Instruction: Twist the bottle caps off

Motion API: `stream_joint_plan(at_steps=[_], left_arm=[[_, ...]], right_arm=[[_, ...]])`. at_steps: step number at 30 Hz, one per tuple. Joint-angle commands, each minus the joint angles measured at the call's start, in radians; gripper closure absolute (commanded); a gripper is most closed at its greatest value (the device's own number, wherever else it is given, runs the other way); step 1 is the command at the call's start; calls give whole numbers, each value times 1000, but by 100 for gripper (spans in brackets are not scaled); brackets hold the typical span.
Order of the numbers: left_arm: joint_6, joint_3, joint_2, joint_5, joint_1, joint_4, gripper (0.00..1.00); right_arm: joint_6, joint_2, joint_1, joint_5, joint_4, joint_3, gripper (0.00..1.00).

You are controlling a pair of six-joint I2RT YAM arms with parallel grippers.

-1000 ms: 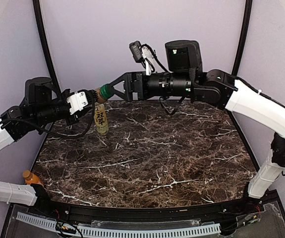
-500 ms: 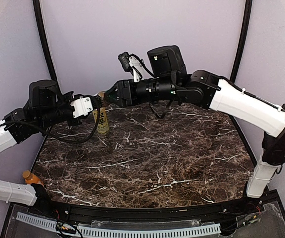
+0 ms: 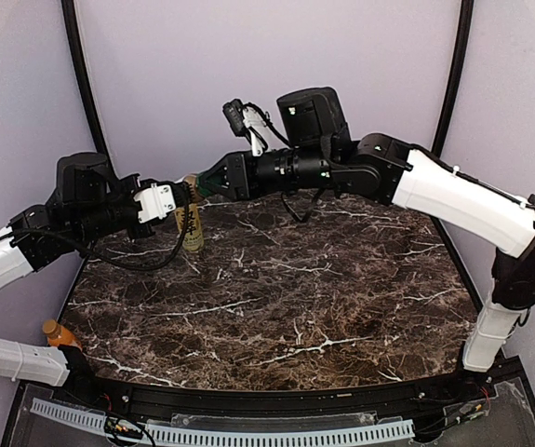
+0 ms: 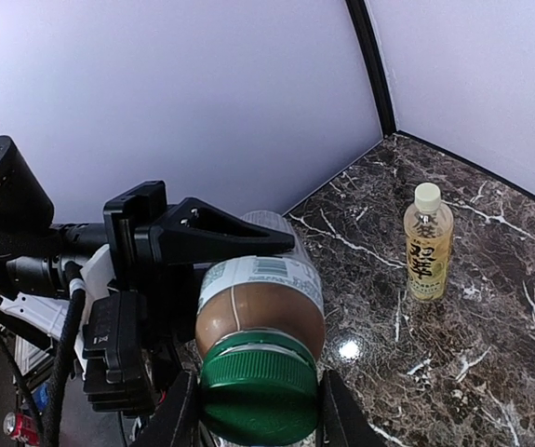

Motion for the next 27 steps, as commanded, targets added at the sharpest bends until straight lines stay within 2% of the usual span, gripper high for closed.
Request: stream_joint_plan(at_steps=[1,2,4,5,6,9,11,14,18,27], left_arm=[[-55,6,-9,81,-5,-48,87],[-78,21,-9,118,-4,-77,89],[-116,54,-5,279,-5,-204,94],[-151,64,-1,389,-6,-286,95],[-168,78,1,441,-6,-325,96],[-272,92,5,652,-6,-438,96],[-318,92,4,741,-6,-454,96],[-357,92,10,802,-5,-450,96],[-375,96,14,813,-6,-439,98],[-380,82,6,785,-6,-415,98]], right_arm=[[-147,-30,-4,-152,12,-26,100],[-226,-35,-2,-208,5,-33,100],[-428,-53,13,-327,-41,-63,100],[-556,-65,31,-366,-74,-80,100],[-664,-73,50,-371,-108,-96,100],[-945,-62,98,-317,-222,-88,100],[-1065,-34,121,-262,-289,-51,100],[-1212,6,143,-144,-357,-9,100],[-1329,27,153,-6,-376,0,100],[-1335,20,166,-13,-326,2,100]])
